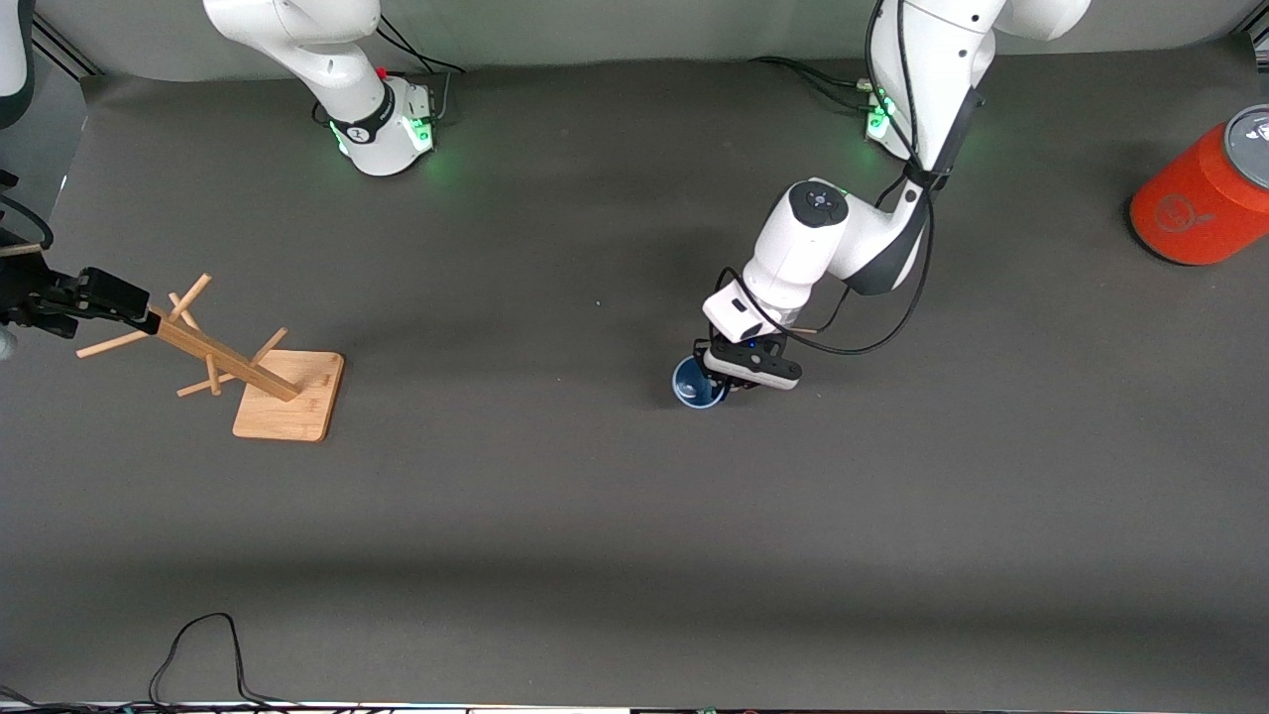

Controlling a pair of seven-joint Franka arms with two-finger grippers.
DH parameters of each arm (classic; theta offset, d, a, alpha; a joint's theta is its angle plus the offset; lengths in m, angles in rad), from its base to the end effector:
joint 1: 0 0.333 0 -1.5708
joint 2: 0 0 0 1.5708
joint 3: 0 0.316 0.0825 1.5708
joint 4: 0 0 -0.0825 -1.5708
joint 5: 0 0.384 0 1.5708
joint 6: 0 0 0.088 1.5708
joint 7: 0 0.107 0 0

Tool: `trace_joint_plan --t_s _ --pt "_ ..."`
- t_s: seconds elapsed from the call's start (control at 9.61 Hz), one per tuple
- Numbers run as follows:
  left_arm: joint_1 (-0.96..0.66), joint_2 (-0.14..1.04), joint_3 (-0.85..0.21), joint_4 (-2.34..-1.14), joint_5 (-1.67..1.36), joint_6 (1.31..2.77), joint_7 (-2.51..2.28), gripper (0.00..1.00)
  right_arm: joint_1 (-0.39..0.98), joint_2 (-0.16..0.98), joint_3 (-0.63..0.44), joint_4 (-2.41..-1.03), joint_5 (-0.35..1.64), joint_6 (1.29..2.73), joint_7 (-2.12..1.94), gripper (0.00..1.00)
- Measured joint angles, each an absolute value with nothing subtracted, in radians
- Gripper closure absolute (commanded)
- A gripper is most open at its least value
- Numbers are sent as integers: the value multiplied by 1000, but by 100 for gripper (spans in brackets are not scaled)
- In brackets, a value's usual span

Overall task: Rotate and upright cup with both arms
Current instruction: 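Lower the upright cup onto the table and open the left gripper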

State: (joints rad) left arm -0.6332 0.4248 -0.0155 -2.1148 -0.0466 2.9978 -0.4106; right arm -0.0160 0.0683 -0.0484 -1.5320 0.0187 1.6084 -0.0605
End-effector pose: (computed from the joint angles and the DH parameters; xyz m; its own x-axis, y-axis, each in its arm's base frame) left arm 0.4940 -0.3698 0.2601 0.9105 -0.1324 0.3917 -0.2271 -0.9518 0.2062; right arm 0.5780 -0.0344 0.6075 0.9999 -0.0045 0.0091 -0.0043 -0.9999 -0.0149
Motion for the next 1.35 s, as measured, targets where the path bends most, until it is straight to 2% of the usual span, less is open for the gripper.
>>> trace_joint_plan --t_s 0.62,0.73,0.83,0.94,1.35 --pt "-659 453 -13 -2149 -47 3056 -413 100 -16 68 -48 -1532 19 1608 -61 0" --pt "-661 453 -13 -2150 -47 3060 -413 77 -16 68 -48 -1532 19 1608 -61 0" --pt "-663 454 -13 -2151 -47 3064 -414 3 -16 69 -48 -1532 19 1608 -61 0" --pt "-665 457 -13 -2151 -47 3064 -414 0 -16 69 -48 -1532 19 1608 -61 0" --pt "-666 458 -12 -2150 -47 3063 -416 0 -16 69 -48 -1532 19 1608 -61 0"
